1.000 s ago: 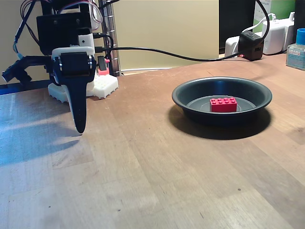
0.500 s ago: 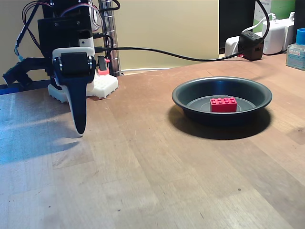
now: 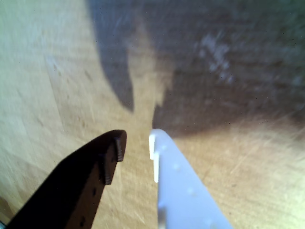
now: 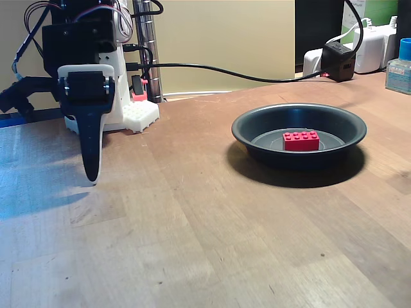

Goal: Grasp a lego block and put it in the bin.

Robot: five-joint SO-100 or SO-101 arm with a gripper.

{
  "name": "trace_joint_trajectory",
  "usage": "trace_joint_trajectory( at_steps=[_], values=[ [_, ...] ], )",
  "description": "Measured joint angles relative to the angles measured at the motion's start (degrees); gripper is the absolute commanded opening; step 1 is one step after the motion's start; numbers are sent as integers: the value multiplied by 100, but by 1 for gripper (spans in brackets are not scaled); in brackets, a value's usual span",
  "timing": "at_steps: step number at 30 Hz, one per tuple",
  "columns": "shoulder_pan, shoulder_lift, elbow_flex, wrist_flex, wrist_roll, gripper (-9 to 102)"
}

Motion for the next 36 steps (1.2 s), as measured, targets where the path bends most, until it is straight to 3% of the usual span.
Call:
trace_joint_trajectory(
  at_steps=[8, 36],
  values=[
    [0, 0, 0, 0, 466, 0],
    [0, 0, 0, 0, 466, 0]
  ],
)
